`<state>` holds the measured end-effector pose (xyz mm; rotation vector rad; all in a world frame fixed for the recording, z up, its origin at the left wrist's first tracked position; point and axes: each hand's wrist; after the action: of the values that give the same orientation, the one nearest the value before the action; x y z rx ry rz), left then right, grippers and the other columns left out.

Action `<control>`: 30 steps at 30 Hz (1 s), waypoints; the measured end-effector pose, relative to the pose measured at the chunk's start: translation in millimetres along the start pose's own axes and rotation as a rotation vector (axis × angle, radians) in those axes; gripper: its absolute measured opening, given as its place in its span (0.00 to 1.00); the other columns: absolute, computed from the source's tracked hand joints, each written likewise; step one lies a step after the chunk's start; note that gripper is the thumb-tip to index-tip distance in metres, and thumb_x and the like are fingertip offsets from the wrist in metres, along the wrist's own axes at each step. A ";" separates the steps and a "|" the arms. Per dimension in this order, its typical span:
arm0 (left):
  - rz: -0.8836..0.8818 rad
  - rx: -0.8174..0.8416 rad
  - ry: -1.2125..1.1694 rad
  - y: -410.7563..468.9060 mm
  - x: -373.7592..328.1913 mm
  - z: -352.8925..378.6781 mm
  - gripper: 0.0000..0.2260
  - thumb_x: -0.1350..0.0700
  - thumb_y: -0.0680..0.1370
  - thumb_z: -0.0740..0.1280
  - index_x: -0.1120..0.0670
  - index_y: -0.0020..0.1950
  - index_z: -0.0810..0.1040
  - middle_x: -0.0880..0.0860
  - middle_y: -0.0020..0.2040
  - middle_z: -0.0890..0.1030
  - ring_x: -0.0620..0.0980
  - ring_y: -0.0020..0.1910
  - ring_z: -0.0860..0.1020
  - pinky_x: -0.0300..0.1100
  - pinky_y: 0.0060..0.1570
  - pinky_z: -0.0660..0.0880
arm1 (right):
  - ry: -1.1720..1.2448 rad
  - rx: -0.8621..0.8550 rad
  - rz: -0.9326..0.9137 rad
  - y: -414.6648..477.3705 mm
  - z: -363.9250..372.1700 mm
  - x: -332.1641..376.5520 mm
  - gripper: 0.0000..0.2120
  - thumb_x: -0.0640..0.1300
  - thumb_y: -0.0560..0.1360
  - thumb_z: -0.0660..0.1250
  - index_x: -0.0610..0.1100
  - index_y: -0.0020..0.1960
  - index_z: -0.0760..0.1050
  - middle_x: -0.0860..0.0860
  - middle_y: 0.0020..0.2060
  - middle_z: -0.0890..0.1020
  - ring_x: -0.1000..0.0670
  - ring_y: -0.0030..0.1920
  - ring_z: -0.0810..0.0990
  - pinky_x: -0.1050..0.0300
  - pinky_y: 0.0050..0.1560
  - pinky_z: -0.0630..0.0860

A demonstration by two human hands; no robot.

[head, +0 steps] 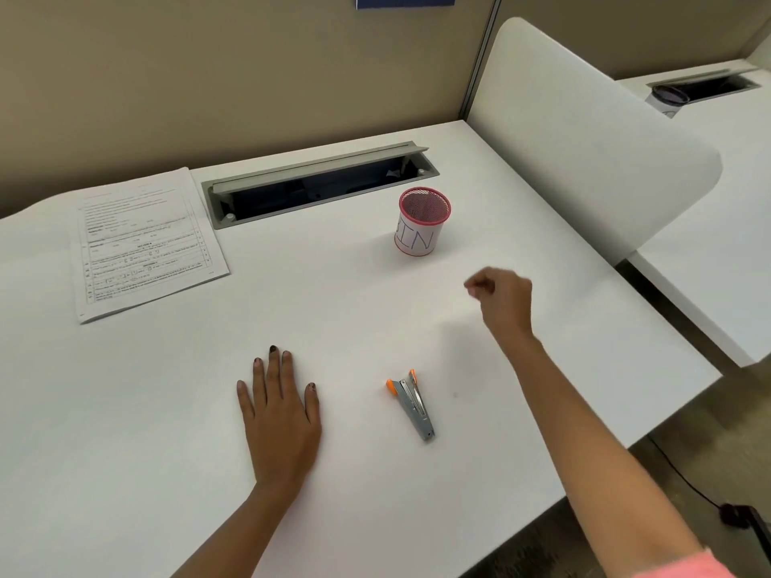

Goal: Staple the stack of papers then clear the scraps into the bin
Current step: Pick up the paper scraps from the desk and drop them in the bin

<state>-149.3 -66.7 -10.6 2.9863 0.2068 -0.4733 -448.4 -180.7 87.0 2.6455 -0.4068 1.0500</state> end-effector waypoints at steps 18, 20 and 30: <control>0.001 -0.017 -0.005 -0.7 -1.2 -1.2 0.27 0.47 0.80 0.49 0.58 0.76 0.60 0.55 0.78 0.60 0.56 0.77 0.57 0.57 0.76 0.50 | -0.198 0.139 -0.058 -146.7 11.2 -35.1 0.06 0.33 0.69 0.72 0.42 0.41 0.80 0.50 0.38 0.81 0.50 0.41 0.78 0.57 0.41 0.75; 0.002 -0.017 -0.004 -0.4 -1.0 -0.9 0.27 0.47 0.80 0.49 0.58 0.76 0.60 0.55 0.78 0.61 0.57 0.77 0.57 0.57 0.76 0.50 | -0.233 0.165 -0.059 -144.5 10.8 -34.2 0.05 0.34 0.69 0.71 0.43 0.39 0.80 0.50 0.37 0.80 0.50 0.40 0.78 0.54 0.40 0.76; 0.006 -0.019 -0.004 -0.2 -0.5 0.0 0.27 0.47 0.80 0.49 0.58 0.76 0.61 0.56 0.77 0.61 0.57 0.77 0.58 0.58 0.75 0.51 | -0.506 0.415 0.008 -128.4 12.1 -24.1 0.05 0.37 0.74 0.60 0.39 0.40 0.72 0.44 0.40 0.75 0.45 0.44 0.74 0.56 0.41 0.66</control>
<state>-149.8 -66.6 -10.5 2.9669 0.2014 -0.4737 -412.5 -62.2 43.6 3.2834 -0.3208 0.4857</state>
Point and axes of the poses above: each hand's wrist, its own y-axis towards the middle knuckle, its own z-axis out of the palm, x = y × z
